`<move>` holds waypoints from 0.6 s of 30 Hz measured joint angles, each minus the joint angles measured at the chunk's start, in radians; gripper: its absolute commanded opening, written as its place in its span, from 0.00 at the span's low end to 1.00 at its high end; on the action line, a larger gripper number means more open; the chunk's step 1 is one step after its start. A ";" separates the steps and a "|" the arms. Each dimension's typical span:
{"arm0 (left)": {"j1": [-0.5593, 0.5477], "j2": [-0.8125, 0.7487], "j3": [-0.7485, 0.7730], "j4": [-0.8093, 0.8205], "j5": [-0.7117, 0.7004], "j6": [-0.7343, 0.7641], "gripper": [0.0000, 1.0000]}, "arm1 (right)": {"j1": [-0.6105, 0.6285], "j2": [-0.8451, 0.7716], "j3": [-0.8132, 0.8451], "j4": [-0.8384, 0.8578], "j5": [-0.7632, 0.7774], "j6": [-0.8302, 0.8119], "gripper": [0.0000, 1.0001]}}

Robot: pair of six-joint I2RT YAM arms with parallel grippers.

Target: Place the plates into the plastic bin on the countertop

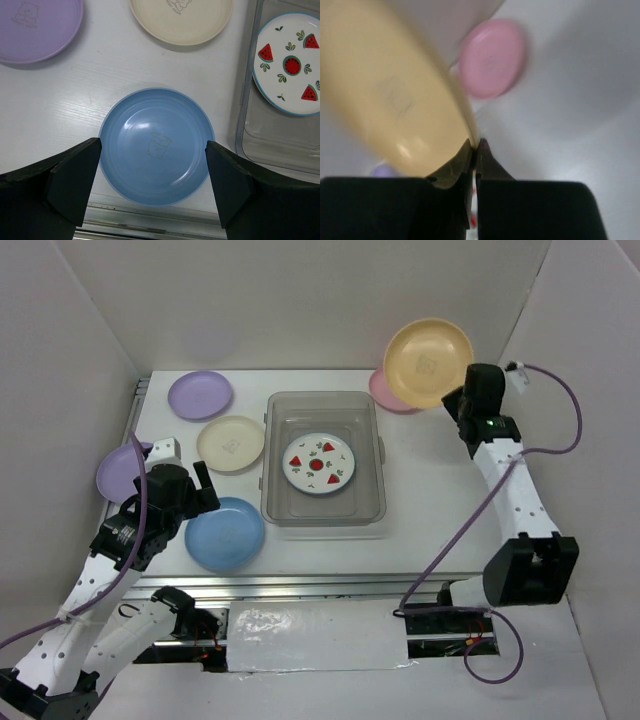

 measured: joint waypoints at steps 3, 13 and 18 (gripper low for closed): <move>0.000 0.000 0.000 0.002 0.001 0.000 0.99 | 0.093 0.069 0.109 -0.008 -0.014 -0.082 0.00; 0.000 0.000 0.000 0.003 0.006 0.001 0.99 | 0.309 0.396 0.146 -0.108 -0.263 -0.198 0.00; 0.000 0.001 0.000 0.004 0.006 0.001 0.99 | 0.311 0.393 0.122 -0.118 -0.266 -0.199 0.00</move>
